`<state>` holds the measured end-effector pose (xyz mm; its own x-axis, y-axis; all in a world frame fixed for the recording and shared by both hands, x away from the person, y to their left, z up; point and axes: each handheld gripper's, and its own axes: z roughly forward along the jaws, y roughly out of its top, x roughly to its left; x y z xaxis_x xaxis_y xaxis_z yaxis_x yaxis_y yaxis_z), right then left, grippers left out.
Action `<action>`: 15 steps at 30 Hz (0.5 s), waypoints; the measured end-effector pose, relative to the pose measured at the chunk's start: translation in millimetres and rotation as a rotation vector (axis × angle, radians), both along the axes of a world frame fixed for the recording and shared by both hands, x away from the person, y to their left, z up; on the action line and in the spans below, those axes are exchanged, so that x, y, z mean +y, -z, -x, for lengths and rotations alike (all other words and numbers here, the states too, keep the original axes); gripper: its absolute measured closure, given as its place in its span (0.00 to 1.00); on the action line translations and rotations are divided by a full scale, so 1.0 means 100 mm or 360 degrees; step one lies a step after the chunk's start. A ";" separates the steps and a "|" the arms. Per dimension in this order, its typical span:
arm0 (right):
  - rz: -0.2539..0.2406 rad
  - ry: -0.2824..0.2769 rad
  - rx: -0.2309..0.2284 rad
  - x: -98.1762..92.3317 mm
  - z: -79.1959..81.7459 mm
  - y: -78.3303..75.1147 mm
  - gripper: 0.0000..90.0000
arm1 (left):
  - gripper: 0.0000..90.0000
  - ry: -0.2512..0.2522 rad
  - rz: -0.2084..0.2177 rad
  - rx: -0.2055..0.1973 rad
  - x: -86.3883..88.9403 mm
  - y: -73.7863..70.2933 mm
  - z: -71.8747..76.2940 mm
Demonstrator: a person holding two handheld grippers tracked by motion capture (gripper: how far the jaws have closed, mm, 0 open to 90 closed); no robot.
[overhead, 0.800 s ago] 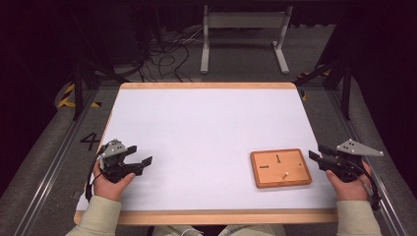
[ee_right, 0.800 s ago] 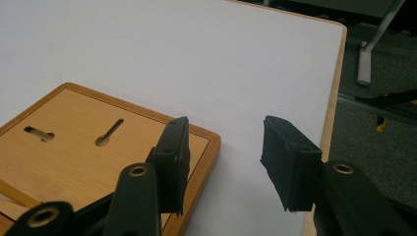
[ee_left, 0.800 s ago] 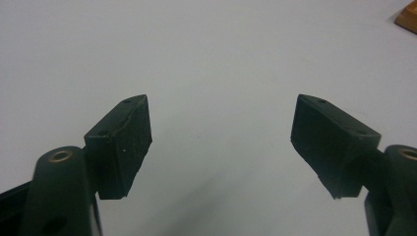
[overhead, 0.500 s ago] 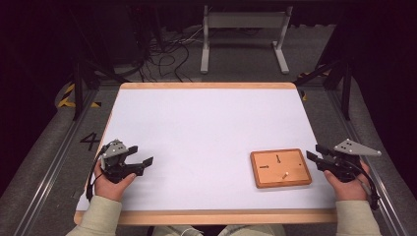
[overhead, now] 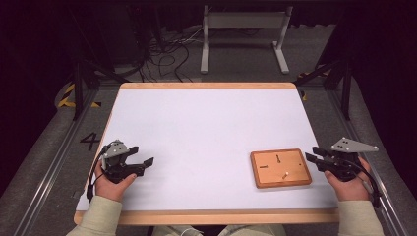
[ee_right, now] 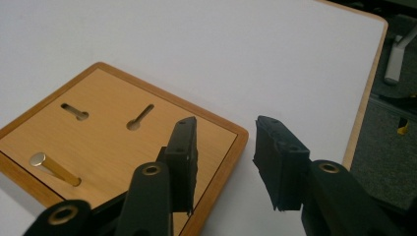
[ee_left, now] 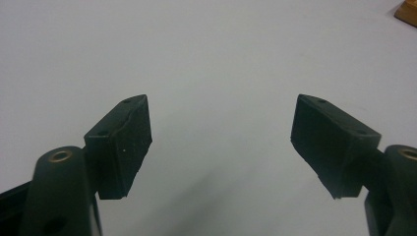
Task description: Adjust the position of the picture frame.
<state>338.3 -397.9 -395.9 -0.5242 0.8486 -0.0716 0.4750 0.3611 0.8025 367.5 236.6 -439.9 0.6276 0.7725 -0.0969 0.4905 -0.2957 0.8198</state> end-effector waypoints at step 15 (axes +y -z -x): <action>0.0193 0.0085 0.0296 0.06 -0.05 0.08 0.95 | 0.26 -0.0003 0.0001 0.0010 0.01 0.01 -0.01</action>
